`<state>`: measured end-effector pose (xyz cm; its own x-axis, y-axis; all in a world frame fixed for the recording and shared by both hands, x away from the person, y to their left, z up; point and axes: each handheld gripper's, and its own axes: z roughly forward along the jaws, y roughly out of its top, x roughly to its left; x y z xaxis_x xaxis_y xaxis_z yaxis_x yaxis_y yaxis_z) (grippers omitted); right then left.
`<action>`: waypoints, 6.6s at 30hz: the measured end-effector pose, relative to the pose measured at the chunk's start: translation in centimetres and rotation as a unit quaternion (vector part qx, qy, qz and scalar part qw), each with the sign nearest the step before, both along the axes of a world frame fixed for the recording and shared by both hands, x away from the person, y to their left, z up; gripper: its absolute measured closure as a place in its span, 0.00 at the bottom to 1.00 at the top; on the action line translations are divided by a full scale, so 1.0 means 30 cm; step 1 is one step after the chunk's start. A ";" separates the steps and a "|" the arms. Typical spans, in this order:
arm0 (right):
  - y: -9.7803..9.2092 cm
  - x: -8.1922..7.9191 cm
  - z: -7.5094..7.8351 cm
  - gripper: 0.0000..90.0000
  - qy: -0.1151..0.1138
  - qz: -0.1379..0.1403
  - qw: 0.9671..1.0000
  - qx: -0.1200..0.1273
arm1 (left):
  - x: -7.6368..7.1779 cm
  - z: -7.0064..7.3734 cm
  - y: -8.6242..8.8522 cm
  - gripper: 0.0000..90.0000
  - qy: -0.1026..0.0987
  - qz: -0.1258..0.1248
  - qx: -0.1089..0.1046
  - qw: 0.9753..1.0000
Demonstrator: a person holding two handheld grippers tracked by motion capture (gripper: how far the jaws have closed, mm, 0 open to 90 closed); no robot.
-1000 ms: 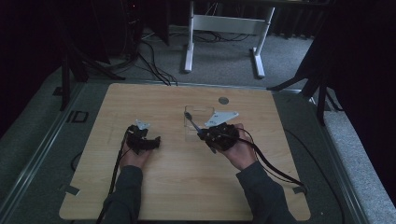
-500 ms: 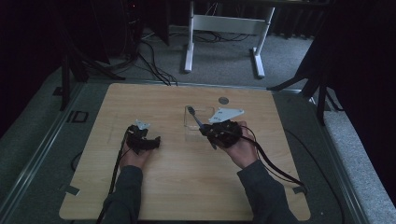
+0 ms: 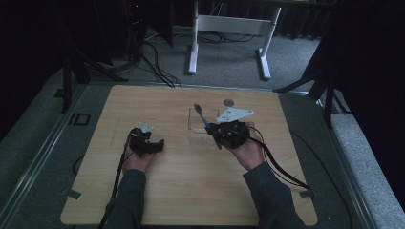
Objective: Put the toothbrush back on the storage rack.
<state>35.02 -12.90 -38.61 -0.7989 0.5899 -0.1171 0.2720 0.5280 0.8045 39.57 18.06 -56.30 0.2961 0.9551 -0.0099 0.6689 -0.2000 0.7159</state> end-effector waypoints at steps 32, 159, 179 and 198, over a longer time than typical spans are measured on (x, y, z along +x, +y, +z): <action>-0.016 0.033 0.021 0.87 -0.013 -0.024 0.998 0.062 | 0.000 0.000 0.000 0.21 0.001 0.000 0.000 1.000; -0.027 0.252 -0.028 0.87 -0.027 -0.097 0.990 0.099 | 0.001 0.000 0.000 0.21 0.000 0.000 0.000 1.000; 0.002 0.266 -0.074 0.87 -0.013 -0.090 0.993 0.074 | 0.001 0.000 0.000 0.21 0.000 0.000 0.000 1.000; 0.040 0.268 -0.144 0.86 0.003 -0.078 0.997 0.005 | 0.001 0.000 0.000 0.21 0.000 0.000 -0.001 1.000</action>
